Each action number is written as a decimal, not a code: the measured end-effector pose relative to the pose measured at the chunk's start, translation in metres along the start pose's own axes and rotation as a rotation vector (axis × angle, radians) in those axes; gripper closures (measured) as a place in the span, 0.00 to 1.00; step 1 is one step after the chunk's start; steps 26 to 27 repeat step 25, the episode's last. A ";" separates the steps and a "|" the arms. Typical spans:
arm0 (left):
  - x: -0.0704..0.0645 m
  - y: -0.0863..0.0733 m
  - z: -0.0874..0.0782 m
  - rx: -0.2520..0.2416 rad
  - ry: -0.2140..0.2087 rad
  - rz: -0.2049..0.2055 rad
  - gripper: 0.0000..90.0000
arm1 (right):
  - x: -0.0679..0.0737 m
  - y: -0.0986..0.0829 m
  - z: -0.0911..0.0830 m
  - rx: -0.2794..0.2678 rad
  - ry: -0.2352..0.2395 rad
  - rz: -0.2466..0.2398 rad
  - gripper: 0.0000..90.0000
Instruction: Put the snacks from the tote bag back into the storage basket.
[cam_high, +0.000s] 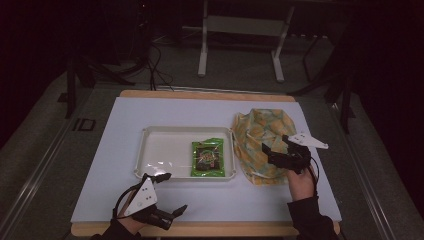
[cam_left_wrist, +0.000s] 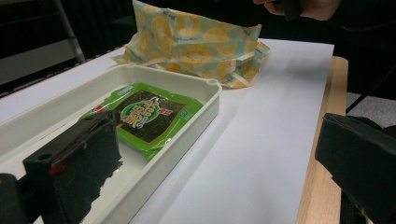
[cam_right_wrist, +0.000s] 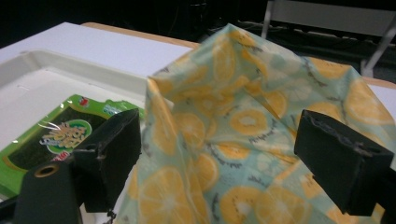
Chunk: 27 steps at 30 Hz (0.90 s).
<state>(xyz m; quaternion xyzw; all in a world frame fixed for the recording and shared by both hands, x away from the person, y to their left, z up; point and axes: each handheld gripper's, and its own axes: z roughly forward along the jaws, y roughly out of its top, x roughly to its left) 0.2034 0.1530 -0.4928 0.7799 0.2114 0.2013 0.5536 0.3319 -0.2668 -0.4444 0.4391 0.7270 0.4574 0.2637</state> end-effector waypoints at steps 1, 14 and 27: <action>0.000 0.000 0.000 0.001 0.000 0.002 0.00 | -0.002 -0.002 -0.001 -0.002 -0.001 -0.001 0.16; 0.000 0.000 0.000 0.003 -0.004 0.008 0.00 | -0.015 -0.020 -0.013 -0.012 -0.031 0.025 0.16; -0.001 0.001 0.000 0.001 -0.006 0.010 0.00 | -0.017 -0.025 -0.013 -0.005 -0.037 0.012 0.16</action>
